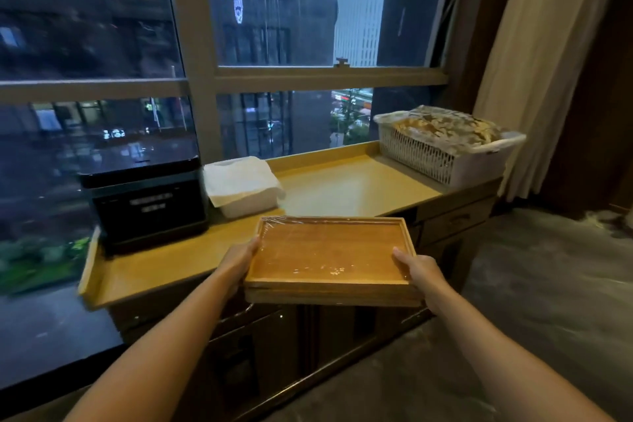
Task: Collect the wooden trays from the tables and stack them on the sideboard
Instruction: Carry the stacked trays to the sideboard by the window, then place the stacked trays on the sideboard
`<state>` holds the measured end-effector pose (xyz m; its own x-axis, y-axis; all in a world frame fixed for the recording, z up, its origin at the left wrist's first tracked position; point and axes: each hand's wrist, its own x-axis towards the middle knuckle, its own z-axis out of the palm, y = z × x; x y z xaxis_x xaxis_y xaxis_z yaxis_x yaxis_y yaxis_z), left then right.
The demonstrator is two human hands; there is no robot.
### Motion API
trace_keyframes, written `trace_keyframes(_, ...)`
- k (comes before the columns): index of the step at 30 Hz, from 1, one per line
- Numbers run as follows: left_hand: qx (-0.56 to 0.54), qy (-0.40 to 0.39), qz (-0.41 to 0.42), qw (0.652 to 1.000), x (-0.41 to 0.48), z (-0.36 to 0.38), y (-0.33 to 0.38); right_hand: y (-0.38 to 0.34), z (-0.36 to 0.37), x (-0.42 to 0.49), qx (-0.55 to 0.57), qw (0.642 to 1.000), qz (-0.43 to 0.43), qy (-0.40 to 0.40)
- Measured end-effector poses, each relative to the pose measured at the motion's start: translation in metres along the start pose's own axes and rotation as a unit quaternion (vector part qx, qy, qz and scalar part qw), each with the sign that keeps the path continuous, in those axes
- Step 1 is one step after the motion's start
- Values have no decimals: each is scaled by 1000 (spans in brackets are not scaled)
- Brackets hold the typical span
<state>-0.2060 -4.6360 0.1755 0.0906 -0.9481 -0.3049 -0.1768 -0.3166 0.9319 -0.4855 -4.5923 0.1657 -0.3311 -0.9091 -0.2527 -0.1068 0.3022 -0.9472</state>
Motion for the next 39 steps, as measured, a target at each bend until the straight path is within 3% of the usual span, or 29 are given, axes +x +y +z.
trace_keyframes(16,-65,10,-71,995,381,108,103,-98,37,414,-73,997,13,-21)
trace_keyframes(30,-115,178,-164,963,555,162,129,-130,92,664,-118,978,28,-171)
trace_keyframes(39,-140,243,-196,940,611,171,133,-137,122,747,-136,964,64,-220)
